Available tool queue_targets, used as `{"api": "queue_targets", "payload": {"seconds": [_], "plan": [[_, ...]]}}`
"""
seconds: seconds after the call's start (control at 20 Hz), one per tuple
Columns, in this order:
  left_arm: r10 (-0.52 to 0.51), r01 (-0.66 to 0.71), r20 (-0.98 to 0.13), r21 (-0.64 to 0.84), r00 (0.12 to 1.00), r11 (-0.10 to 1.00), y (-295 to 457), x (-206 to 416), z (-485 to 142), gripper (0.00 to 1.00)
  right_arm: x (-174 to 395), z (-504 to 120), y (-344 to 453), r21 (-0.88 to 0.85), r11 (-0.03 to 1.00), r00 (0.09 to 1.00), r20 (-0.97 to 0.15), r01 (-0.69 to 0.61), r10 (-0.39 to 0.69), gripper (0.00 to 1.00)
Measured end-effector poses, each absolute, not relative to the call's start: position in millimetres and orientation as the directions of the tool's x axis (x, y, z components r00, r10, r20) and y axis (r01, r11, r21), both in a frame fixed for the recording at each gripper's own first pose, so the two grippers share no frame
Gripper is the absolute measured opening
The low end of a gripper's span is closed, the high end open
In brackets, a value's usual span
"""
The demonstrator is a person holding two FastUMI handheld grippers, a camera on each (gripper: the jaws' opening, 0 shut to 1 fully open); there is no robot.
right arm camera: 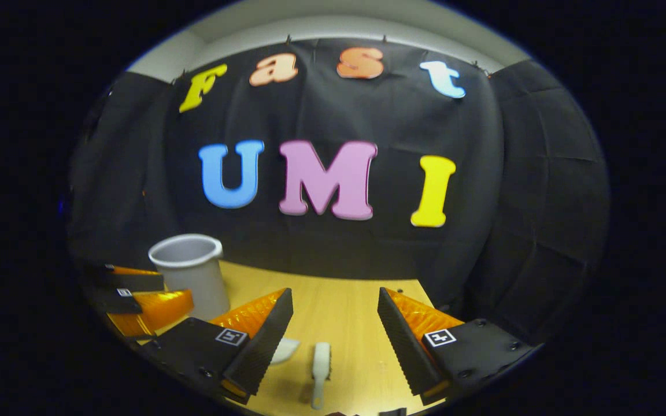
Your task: Pick up the small broom and dustpan from the desktop, sweep the trash into the dustpan with the broom, and then empty the trash into the garbage bin.
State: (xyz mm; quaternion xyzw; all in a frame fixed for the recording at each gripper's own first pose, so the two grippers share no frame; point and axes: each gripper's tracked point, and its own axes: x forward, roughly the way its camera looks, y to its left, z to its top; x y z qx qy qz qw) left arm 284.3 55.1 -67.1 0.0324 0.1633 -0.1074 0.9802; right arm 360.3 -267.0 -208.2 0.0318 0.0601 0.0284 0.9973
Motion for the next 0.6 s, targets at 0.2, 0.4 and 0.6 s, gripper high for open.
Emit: {"api": "queue_targets", "payload": {"seconds": [0.2,0.4,0.6], "plan": [[-0.191,0.207,-0.232,0.047,0.954,0.977,53.4,279.3,-60.2,0.74,336.4,-180.6,-254.4,0.018,0.991,0.988,-0.076,-0.13,0.131,0.95],[-0.158,0.164,-0.162,0.026,0.974,0.986,56.2,280.0,-54.6,0.74,342.3,-168.9,-256.2,0.007,0.991,0.991,-0.016,-0.135,0.135,0.92],[-0.132,0.133,-0.112,-0.001,0.985,0.991,59.4,279.0,-46.1,0.72,338.7,-167.6,-248.8,0.025,0.987,0.988,-0.013,-0.156,0.156,0.93]]}}
